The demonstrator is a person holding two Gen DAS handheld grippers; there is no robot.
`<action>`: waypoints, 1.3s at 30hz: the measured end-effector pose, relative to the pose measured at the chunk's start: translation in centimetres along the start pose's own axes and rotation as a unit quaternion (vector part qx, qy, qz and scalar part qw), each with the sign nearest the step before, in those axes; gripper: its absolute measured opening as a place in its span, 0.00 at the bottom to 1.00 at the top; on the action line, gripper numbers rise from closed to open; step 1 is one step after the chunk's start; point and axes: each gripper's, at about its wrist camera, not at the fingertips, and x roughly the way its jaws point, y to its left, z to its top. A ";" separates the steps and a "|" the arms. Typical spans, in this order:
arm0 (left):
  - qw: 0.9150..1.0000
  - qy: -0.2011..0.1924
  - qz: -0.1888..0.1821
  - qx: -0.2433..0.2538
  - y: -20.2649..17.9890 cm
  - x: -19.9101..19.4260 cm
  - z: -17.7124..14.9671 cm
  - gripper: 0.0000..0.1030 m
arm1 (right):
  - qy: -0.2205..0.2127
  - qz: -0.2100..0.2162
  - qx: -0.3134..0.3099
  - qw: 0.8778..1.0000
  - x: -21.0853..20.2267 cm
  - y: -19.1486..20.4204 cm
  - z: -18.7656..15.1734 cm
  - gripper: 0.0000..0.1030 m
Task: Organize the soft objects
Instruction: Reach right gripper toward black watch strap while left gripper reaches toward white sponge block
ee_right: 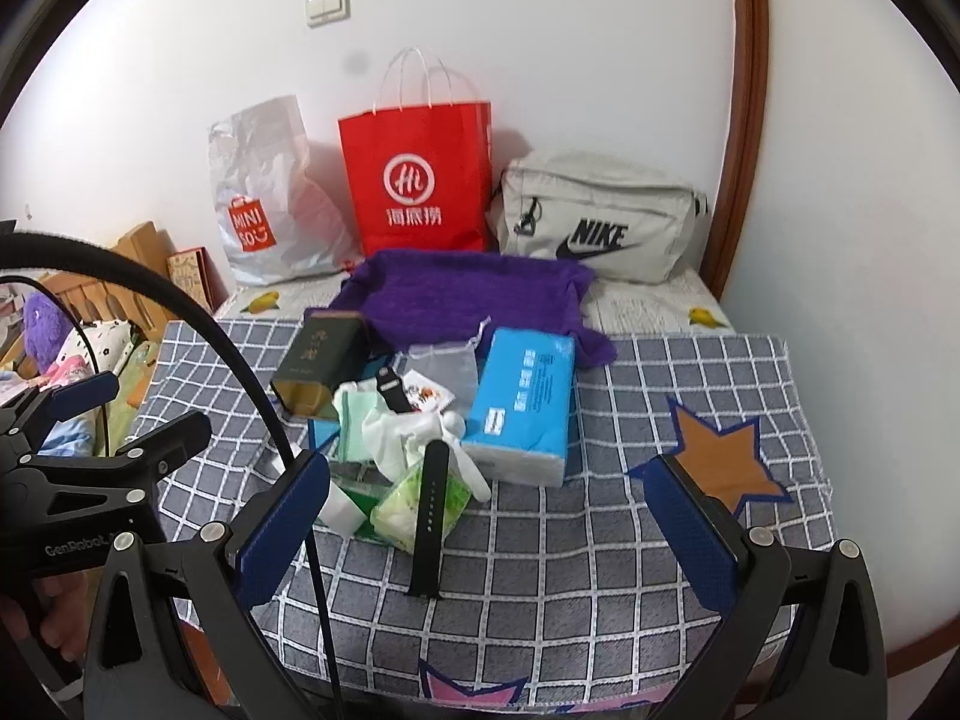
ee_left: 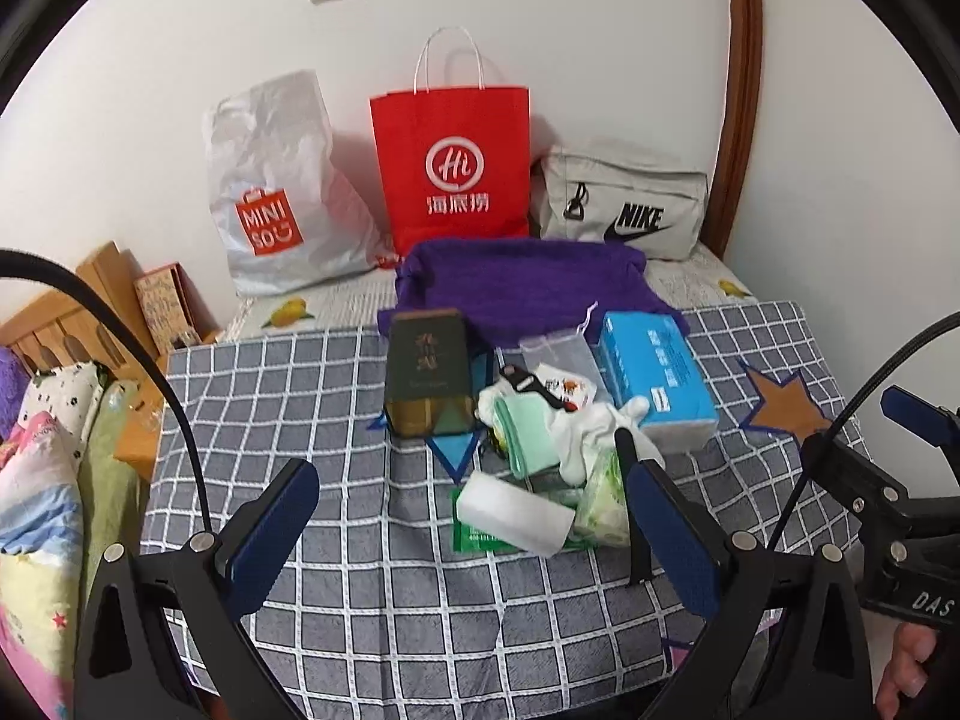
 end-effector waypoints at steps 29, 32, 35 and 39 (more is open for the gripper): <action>0.999 0.052 -0.012 0.004 0.5 4.7 -1.0 1.00 | 0.065 -0.005 0.000 0.998 5.1 -0.2 -1.4 1.00; 0.998 0.061 -0.021 0.002 0.7 6.2 -1.3 1.00 | 0.069 -0.002 -0.001 0.998 6.1 -0.3 -1.8 1.00; 0.997 0.078 -0.013 0.010 0.7 8.0 -1.8 1.00 | 0.081 0.002 -0.003 0.997 7.6 -0.3 -2.3 1.00; 0.996 0.092 -0.014 0.016 0.5 9.9 -2.6 1.00 | 0.097 0.011 -0.004 0.995 9.5 -0.3 -3.1 1.00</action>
